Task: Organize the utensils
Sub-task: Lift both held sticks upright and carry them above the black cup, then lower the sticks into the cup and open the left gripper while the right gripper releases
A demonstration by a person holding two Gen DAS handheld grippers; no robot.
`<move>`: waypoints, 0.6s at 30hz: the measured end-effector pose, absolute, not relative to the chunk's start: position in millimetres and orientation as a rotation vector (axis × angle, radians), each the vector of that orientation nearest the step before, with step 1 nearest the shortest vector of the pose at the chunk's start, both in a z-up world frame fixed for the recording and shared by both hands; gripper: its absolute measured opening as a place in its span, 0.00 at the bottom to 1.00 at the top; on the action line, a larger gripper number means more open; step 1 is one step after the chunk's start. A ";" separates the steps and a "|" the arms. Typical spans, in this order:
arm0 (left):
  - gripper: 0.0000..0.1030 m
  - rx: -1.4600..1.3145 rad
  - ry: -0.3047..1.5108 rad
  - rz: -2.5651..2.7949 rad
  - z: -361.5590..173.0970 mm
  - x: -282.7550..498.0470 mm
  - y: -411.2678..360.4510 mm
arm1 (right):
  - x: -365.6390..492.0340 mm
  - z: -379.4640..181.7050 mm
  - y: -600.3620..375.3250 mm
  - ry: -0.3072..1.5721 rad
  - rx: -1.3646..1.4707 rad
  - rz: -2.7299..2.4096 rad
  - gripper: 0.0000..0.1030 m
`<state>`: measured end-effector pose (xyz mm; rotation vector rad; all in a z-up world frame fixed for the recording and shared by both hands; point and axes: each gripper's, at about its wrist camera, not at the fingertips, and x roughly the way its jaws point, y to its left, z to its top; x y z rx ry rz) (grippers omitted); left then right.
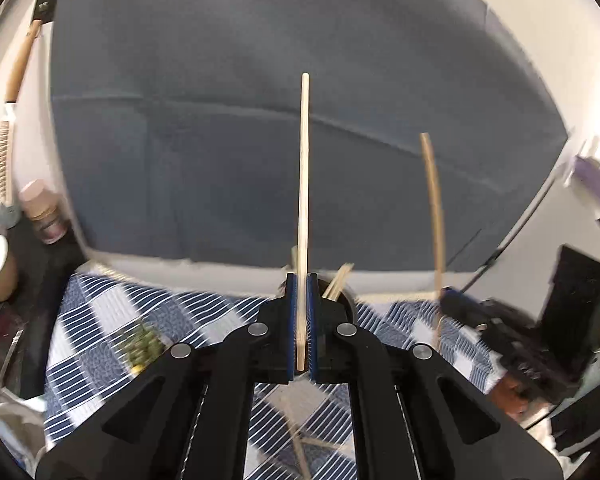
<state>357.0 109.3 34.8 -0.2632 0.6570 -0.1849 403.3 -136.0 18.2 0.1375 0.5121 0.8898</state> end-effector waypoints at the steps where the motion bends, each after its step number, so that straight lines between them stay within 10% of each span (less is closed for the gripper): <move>1: 0.05 -0.258 0.627 -0.171 36.3 358.0 107.7 | 406.3 16.5 -136.7 0.505 0.151 0.901 0.05; 18: 0.05 -0.439 0.486 -0.561 -39.0 419.4 98.5 | 483.9 -27.6 -133.1 0.459 0.224 1.008 0.05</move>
